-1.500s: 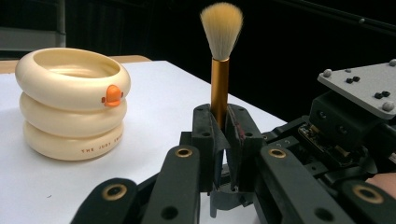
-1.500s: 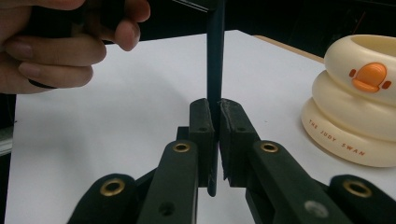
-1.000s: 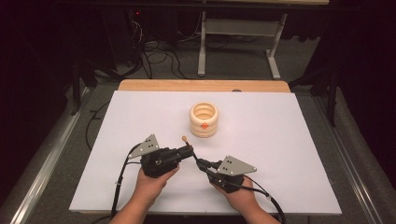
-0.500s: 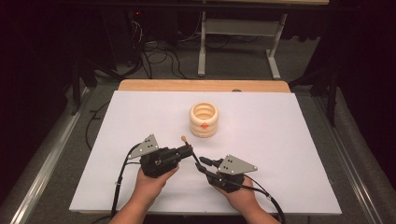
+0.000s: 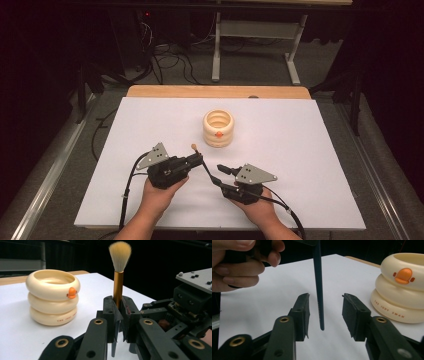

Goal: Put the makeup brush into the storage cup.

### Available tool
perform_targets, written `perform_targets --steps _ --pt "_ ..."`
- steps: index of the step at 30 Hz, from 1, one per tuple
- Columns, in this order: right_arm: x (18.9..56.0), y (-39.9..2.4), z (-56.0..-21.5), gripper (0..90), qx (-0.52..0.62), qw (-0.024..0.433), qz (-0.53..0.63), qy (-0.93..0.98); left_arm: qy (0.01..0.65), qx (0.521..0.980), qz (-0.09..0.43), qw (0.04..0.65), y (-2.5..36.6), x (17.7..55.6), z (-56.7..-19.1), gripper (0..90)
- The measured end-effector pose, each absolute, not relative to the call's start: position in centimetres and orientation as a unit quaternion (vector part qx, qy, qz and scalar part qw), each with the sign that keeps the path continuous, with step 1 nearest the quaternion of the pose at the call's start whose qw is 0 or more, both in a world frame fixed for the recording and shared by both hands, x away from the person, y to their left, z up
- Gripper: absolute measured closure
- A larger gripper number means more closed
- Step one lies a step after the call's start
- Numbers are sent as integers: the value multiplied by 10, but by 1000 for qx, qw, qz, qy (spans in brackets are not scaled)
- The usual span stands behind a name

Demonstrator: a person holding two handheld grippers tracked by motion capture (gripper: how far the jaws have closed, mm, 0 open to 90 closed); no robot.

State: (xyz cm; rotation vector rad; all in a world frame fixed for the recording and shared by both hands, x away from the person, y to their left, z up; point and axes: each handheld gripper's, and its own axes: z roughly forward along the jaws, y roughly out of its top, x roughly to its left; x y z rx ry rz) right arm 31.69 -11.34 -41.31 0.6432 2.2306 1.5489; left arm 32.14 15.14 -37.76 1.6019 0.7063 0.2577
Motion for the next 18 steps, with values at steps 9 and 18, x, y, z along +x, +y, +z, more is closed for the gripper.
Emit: perform_targets --steps 9,18 --pt "323 -122 -410 427 246 169 547 782 317 705 137 620 159 322 -374 830" --pt "328 -131 -406 319 260 176 551 773 326 700 149 618 169 324 -373 830"
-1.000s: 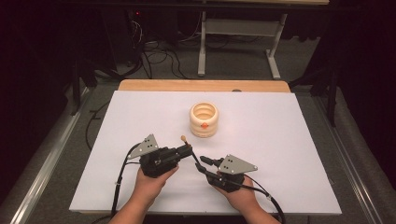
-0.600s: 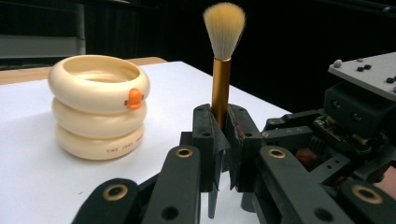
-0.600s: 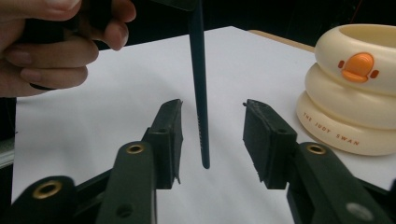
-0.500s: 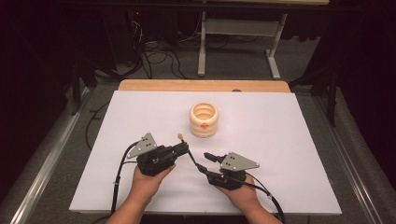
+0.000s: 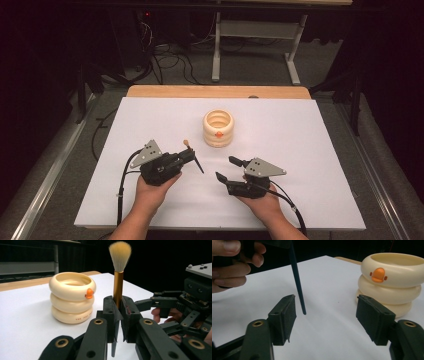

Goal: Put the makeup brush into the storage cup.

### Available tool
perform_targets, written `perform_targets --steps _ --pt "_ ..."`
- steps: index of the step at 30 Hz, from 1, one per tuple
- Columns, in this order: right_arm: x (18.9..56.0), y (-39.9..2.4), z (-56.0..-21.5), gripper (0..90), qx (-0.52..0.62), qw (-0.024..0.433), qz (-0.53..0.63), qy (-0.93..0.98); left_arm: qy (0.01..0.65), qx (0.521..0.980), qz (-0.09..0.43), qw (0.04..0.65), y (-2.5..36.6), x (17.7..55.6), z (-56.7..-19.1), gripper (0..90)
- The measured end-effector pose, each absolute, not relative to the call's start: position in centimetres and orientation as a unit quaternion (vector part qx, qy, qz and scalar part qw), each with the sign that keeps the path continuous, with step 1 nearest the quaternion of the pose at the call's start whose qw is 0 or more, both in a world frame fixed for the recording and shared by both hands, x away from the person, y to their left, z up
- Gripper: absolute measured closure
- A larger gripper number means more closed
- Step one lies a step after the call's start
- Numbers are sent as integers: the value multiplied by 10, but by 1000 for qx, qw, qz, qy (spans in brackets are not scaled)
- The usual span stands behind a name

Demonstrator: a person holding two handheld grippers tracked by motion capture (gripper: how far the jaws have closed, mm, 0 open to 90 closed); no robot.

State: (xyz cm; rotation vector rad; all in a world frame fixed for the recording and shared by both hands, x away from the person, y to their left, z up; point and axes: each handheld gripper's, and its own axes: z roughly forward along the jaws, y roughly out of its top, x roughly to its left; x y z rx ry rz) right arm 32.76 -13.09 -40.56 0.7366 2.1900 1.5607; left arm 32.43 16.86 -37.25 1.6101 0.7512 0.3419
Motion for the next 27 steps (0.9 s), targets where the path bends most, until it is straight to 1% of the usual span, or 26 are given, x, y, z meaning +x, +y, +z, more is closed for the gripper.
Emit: perform_targets --steps 1,2,6,11,15,20,24,27 --pt "329 -133 -405 290 263 179 551 771 328 699 150 617 170 325 -372 830" --pt "329 -133 -405 290 263 179 551 771 329 699 153 616 171 325 -372 830" --pt "331 -138 -404 236 276 180 550 768 335 700 164 609 177 326 -372 830" --pt "334 -142 -403 193 282 183 549 765 339 700 169 606 180 327 -371 830" --pt "336 -145 -402 132 293 190 546 761 345 699 175 602 183 327 -371 830" --pt "337 -149 -401 95 295 197 547 758 349 700 180 597 186 328 -370 830" --pt "339 -153 -400 15 309 204 538 757 352 699 186 594 189 328 -370 830" --pt "340 -156 -399 10 308 209 536 758 355 700 189 591 190 329 -370 830"
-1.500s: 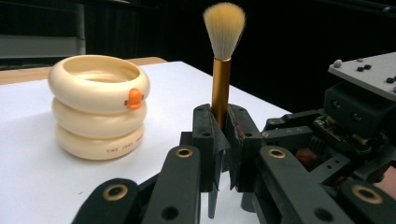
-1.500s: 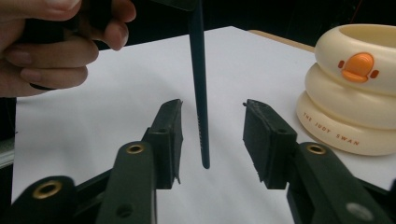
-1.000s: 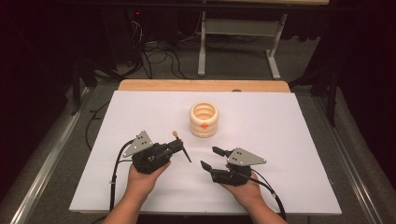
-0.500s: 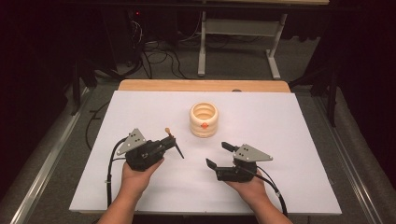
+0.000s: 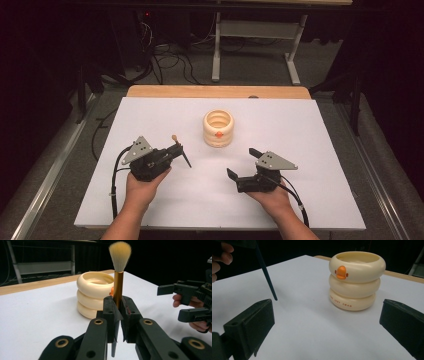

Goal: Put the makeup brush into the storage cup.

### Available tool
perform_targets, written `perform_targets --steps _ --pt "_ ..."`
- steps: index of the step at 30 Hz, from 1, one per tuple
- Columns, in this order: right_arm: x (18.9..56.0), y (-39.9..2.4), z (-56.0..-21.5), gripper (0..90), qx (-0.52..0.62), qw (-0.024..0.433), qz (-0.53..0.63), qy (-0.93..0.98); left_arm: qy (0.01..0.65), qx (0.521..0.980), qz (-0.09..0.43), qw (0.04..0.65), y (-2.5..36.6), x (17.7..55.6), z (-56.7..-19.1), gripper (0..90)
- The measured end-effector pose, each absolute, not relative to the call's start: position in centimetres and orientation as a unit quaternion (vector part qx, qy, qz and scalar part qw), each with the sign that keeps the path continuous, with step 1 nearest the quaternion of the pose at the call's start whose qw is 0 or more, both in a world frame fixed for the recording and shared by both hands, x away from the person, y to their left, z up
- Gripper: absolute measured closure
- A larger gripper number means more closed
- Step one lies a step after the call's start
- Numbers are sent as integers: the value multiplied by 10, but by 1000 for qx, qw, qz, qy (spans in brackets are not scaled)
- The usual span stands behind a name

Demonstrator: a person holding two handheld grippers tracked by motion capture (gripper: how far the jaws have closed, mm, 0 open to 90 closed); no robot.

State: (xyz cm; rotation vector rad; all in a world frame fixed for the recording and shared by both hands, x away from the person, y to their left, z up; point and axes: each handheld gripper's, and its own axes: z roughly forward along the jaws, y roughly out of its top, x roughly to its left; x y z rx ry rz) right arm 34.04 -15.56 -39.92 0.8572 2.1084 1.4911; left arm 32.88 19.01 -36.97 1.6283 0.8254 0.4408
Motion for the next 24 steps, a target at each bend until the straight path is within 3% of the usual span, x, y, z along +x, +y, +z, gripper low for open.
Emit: perform_targets --steps 24 --pt "346 -191 -393 10 338 234 530 742 374 691 213 581 204 330 -367 830"
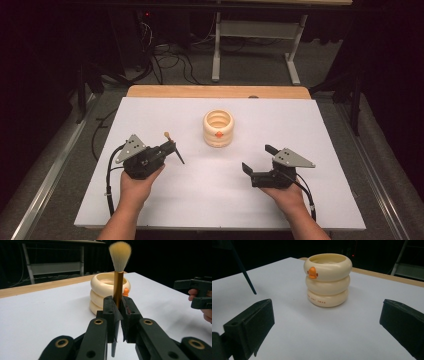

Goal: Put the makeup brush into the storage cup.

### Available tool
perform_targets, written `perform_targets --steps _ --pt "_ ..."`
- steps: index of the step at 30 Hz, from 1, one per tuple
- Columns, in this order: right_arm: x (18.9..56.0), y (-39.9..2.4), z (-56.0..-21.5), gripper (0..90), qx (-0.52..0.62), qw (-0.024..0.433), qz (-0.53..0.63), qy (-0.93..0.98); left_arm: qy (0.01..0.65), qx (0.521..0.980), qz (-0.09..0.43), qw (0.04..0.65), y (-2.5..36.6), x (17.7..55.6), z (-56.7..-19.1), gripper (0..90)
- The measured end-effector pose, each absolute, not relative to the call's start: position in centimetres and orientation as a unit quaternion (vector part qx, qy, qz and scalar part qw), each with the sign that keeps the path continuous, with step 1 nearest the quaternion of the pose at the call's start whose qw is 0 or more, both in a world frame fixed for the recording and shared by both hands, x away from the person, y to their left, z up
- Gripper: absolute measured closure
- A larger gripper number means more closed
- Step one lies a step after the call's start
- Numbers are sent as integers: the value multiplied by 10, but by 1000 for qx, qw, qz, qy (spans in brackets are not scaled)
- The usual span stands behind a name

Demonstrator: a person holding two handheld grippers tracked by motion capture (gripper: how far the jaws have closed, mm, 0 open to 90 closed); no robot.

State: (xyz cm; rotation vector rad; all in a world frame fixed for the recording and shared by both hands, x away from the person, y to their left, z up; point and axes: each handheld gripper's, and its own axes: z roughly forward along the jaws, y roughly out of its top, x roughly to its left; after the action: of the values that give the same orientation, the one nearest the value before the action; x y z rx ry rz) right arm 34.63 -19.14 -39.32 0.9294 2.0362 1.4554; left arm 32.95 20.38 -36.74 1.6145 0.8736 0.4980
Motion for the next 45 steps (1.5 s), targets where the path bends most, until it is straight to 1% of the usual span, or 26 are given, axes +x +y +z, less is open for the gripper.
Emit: perform_targets --steps 8,18,26,32,37,45 --pt "348 -202 -395 10 351 235 522 741 378 686 221 581 205 329 -367 830" --pt "345 -227 -399 10 362 247 514 738 383 680 228 583 207 330 -364 830" --pt "343 -243 -400 10 376 246 520 726 388 681 234 575 200 338 -358 831" --pt "342 -244 -402 10 375 242 519 729 397 673 231 580 197 344 -355 831" --pt "342 -242 -402 10 372 247 518 730 391 679 237 574 190 345 -352 831" --pt "342 -239 -403 10 366 247 518 733 379 684 252 570 180 349 -337 831"
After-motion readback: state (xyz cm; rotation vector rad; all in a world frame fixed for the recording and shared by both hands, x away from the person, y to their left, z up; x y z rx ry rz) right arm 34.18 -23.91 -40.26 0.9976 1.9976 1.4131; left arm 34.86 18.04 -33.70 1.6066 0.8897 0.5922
